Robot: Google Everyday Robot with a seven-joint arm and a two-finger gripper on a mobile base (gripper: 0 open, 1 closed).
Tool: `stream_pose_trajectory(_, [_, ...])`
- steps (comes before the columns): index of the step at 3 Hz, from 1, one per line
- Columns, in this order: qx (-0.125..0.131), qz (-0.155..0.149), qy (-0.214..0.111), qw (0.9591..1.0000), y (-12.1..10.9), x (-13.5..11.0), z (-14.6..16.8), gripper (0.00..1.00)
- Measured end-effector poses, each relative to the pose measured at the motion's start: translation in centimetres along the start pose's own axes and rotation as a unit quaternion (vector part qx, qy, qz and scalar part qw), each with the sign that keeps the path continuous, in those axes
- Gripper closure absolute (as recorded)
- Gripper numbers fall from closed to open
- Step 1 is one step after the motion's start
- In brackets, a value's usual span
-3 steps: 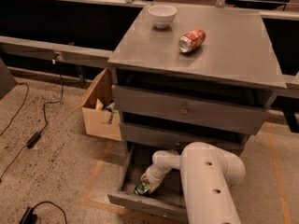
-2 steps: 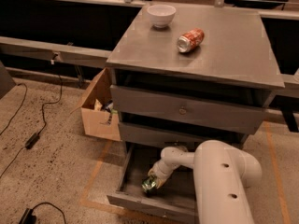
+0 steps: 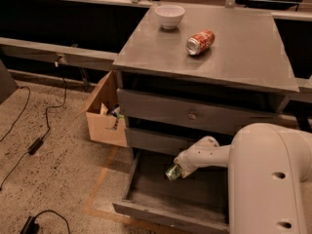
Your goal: Pick green can from bottom drawer and place on counter
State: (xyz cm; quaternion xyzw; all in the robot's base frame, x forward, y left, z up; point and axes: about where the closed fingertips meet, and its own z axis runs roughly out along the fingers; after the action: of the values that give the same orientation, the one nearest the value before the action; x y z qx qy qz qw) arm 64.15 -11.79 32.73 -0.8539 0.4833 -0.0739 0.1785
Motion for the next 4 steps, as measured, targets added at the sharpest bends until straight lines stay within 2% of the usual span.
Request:
stream_pose_trajectory(1, [-0.022, 0.052, 0.007, 0.9984, 2.7, -1.9, -6.4, 1.0])
stream_pose_trajectory(2, [-0.05, 0.105, -0.002, 0.9932, 6.6, -5.7, -10.9, 1.0])
stream_pose_trajectory(3, [-0.03, 0.149, -0.012, 0.9883, 9.2, -8.4, -16.5, 1.0])
stream_pose_trajectory(4, [0.033, 0.188, -0.019, 0.9814, 8.6, -9.3, -23.2, 1.0])
